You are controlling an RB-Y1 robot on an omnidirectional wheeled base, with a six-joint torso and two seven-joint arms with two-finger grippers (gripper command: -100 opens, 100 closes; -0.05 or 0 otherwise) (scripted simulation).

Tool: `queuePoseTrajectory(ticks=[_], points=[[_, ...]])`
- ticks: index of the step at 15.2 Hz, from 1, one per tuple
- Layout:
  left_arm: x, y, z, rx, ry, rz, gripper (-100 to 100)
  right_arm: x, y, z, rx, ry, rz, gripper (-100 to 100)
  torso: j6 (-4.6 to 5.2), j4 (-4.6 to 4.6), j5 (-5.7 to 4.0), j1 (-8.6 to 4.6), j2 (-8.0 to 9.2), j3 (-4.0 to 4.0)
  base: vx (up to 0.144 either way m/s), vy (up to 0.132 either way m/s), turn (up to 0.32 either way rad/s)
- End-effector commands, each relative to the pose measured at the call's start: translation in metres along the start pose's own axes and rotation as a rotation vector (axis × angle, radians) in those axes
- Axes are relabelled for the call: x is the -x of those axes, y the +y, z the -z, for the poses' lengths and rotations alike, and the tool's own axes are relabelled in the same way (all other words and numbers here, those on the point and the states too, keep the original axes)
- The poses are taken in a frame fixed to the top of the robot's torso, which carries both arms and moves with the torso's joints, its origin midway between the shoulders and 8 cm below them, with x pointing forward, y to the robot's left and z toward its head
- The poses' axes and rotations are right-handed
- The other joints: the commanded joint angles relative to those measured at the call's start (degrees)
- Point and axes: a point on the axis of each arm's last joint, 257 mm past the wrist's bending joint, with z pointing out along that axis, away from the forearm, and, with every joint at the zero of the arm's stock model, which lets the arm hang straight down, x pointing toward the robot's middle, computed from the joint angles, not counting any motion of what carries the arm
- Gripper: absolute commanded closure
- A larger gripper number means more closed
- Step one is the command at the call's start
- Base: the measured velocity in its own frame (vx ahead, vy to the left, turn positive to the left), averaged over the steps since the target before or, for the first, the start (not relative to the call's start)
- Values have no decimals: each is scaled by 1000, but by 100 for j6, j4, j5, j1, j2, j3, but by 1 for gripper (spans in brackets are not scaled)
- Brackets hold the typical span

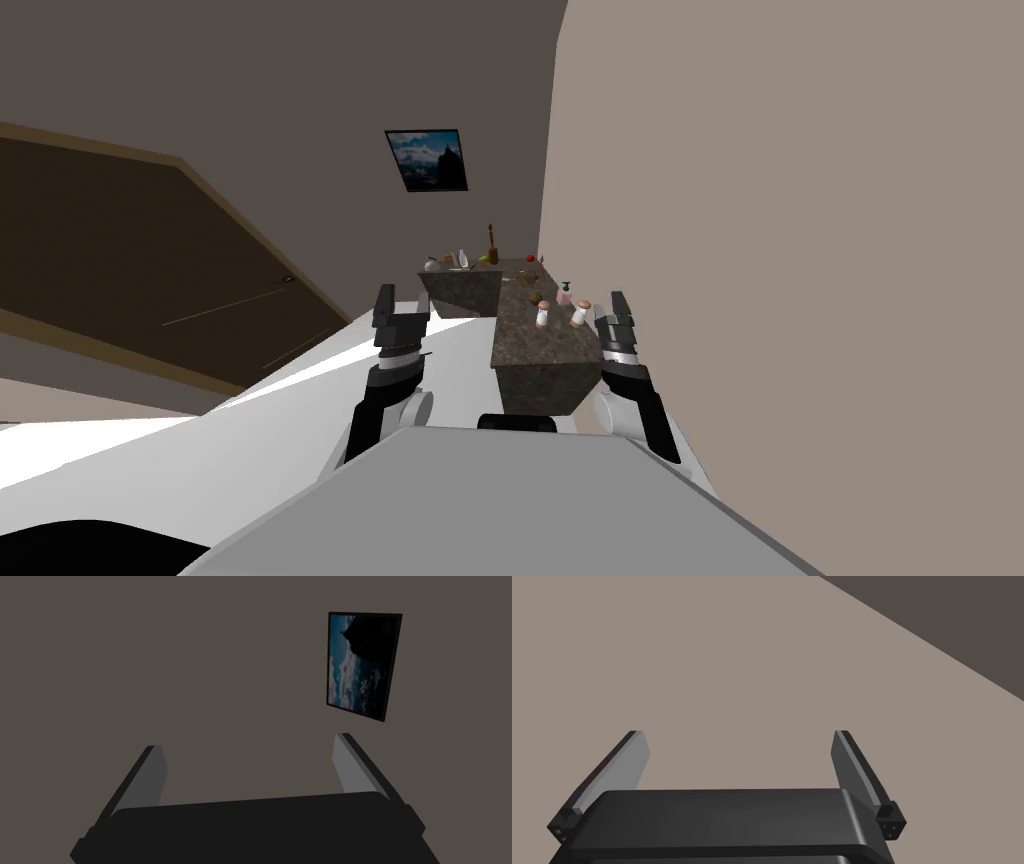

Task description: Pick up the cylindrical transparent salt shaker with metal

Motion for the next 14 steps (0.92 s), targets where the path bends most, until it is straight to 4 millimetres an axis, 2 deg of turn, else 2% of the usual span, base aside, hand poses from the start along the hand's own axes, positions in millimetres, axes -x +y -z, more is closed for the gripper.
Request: queuePoseTrajectory(ticks=[1, 5, 6, 8, 9, 10, 11, 13, 14], points=[[0, 0, 0, 0, 0, 0, 0, -7, -8, -2, -14, 47, 39, -100, 0, 0, 0, 0, 0, 0, -1, 16, 14], [0, 0, 0, 0, 0, 0, 0, -23, -38, -6, -69, 138, 147, -100, -2, 0, 4, 23, -1, -1, -6, 62, 24], [0, 0, 0, 0, 0, 0, 0, -23, -38, -6, -69, 138, 147, -100, -1, 0, 6, 29, 1, 0, -7, 75, 13], [0, 0, 0, 0, 0, 0, 0, -29, -61, -10, -111, 182, 215, -100, -2, 0, 7, 31, 0, 0, -7, 77, 20], [0, 0, 0, 0, 0, 0, 0, -30, -61, -9, -111, 184, 219, -100, -2, 0, 7, 33, 0, 0, -10, 75, 24], [0, 0, 0, 0, 0, 0, 0, -33, -73, -11, -135, 205, 260, -100, -1, 0, 7, 33, 1, 1, -4, 81, 19], [0, 0, 0, 0, 0, 0, 0, -33, -73, -11, -135, 205, 260, -100, -2, 0, 7, 34, 0, 0, -2, 74, 12], [0, 0, 0, 0, 0, 0, 0, -36, -101, -15, -187, 242, 335, -100, -2, -1, 7, 31, -2, -1, -5, 79, 26], [0, 0, 0, 0, 0, 0, 0, -37, -101, -14, -187, 246, 348, -100, -2, 0, 7, 36, -2, -1, -6, 94, 26]])
